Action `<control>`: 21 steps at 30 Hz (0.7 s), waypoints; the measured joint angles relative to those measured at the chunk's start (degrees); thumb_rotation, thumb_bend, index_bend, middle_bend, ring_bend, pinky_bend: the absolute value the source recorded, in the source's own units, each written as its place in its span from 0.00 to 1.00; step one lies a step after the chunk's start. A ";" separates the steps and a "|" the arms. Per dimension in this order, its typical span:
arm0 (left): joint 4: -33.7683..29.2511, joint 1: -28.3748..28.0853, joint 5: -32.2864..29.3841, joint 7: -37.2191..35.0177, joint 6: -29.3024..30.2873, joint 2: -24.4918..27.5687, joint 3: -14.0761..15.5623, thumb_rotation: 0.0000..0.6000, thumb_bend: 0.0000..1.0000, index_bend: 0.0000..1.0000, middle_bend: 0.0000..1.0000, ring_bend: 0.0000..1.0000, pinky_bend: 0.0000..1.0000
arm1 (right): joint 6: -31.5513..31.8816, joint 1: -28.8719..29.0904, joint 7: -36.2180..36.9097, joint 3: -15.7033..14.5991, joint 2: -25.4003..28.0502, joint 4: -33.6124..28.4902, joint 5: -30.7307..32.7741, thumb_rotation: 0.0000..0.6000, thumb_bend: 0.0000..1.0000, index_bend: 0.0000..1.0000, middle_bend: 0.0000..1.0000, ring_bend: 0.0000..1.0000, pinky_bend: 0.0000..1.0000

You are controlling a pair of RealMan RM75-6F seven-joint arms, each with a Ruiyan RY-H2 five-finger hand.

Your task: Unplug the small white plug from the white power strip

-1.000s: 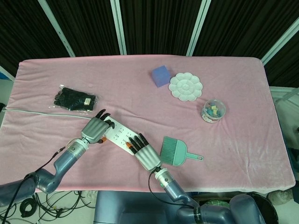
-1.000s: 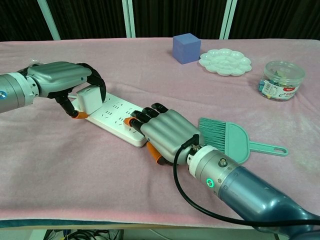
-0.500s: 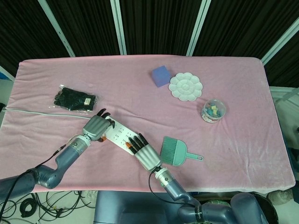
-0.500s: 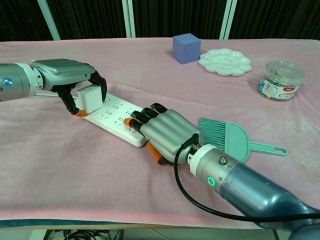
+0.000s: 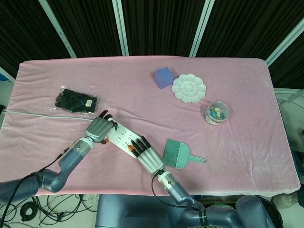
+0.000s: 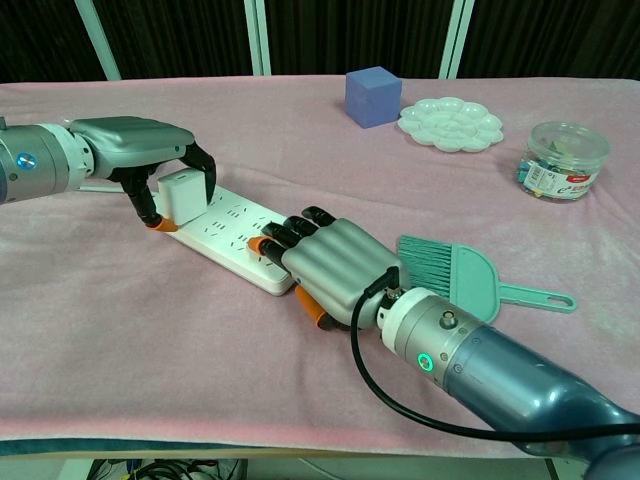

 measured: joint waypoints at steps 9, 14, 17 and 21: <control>1.70 0.78 3.75 -4.87 1.41 -1.00 0.40 1.00 0.77 0.70 0.68 0.22 0.11 | -0.35 0.06 -0.44 -0.29 0.46 -0.69 0.73 1.00 0.66 0.23 0.12 0.07 0.05; 2.59 1.43 5.59 -7.43 2.59 -1.39 0.72 1.00 0.77 0.72 0.70 0.24 0.14 | -0.39 0.02 -0.68 -0.44 0.76 -0.97 1.14 1.00 0.66 0.24 0.12 0.07 0.05; 3.33 1.78 7.12 -9.32 3.44 -1.73 0.81 1.00 0.77 0.72 0.70 0.24 0.14 | -0.29 0.03 -0.80 -0.41 0.86 -1.11 1.30 1.00 0.65 0.24 0.12 0.07 0.05; 3.77 1.99 8.19 -10.74 4.11 -1.95 0.80 1.00 0.77 0.72 0.70 0.24 0.14 | -0.43 0.06 -0.93 -0.50 0.98 -1.27 1.47 1.00 0.65 0.25 0.13 0.07 0.05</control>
